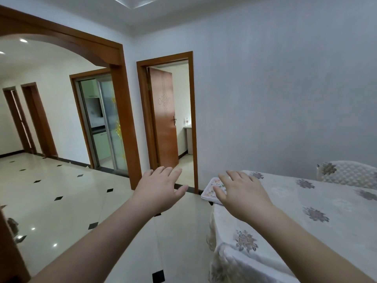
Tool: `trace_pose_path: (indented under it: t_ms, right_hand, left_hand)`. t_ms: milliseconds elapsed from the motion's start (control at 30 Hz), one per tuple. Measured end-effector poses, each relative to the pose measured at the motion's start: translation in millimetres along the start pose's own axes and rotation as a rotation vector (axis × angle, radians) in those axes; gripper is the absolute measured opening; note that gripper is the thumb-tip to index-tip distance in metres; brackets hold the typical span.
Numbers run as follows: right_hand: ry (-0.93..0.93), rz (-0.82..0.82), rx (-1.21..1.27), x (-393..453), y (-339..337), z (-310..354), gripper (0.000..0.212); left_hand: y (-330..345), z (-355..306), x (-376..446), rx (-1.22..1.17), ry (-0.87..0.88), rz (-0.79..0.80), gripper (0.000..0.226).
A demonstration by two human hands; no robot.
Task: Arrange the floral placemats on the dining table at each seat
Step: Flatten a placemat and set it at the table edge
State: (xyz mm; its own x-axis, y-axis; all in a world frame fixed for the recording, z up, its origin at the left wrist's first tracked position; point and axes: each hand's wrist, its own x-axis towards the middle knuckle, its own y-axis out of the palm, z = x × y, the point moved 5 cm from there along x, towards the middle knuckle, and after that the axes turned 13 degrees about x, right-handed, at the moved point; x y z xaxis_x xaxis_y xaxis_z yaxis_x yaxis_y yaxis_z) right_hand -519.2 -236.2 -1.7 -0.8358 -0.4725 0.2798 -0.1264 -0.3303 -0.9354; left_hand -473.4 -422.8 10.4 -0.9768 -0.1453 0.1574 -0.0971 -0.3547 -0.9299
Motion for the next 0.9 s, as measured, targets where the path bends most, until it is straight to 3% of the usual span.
trace_pose_path:
  t_ms: [433,900]
  right_hand:
    - [-0.007,0.034,0.072,171,27,-37,0.054]
    - [0.04,-0.006,0.088,349,113,39,0.057]
  left_hand:
    - [25,28,163,-0.033,-0.023,-0.059,0.068]
    - [104,141,312,-0.119,0.071,-0.085,0.065]
